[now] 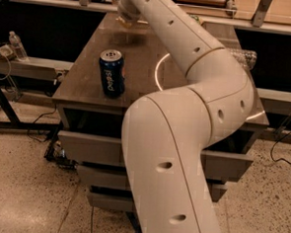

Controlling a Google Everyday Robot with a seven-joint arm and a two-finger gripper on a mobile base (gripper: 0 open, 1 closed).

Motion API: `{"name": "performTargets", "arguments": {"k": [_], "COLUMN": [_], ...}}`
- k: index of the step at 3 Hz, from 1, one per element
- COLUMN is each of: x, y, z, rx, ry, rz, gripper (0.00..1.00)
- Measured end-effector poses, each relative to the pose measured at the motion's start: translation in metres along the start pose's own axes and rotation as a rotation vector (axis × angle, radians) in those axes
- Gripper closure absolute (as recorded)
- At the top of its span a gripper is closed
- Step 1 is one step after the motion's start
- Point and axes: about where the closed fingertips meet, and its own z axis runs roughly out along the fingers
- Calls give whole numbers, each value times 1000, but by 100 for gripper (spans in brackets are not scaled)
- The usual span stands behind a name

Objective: Move paper bowl near green rice chip bag

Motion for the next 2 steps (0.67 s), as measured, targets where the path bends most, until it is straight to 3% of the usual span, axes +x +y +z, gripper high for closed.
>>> {"name": "performTargets", "arguments": {"k": [1,2], "x": [42,118], "y": [-21,-72], "z": [9,-14], "rx": [77,212], "ry": [75,141], "rz": [35,186], "gripper": [100,100]}}
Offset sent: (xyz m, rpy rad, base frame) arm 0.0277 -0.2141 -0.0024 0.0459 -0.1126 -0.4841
